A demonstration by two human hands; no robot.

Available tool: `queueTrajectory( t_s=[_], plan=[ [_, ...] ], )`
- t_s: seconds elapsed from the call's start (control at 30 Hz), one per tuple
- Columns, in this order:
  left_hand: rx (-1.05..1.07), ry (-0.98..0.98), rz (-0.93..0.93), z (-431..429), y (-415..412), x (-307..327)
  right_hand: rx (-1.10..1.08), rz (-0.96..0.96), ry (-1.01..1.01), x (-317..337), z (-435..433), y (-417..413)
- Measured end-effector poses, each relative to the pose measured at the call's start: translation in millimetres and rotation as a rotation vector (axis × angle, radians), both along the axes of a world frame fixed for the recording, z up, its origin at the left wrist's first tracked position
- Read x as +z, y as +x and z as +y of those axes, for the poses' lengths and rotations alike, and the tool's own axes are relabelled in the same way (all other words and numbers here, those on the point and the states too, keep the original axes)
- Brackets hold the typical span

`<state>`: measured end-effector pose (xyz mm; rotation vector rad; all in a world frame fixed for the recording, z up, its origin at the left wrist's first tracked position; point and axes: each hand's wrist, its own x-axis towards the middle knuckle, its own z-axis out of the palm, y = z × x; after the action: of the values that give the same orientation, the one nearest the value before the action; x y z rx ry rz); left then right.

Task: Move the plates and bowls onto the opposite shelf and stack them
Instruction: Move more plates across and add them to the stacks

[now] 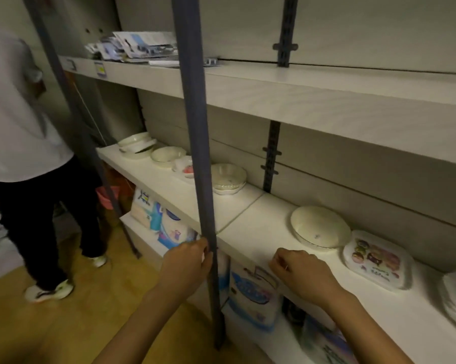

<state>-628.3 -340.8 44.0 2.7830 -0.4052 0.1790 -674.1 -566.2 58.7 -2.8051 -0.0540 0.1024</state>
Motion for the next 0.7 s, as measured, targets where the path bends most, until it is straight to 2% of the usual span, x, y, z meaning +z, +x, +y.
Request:
queueTrajectory(
  t_s=[0.3,0.7],
  plan=[
    [0.029,0.044,-0.003,112.6,69.3,3.8,0.038,-0.009,0.096,8.0,120.6,67.9],
    [0.044,-0.004,0.032,199.4,204.8,-17.7,0.002,-0.027,0.231,-5.6,213.1,189.8]
  ],
)
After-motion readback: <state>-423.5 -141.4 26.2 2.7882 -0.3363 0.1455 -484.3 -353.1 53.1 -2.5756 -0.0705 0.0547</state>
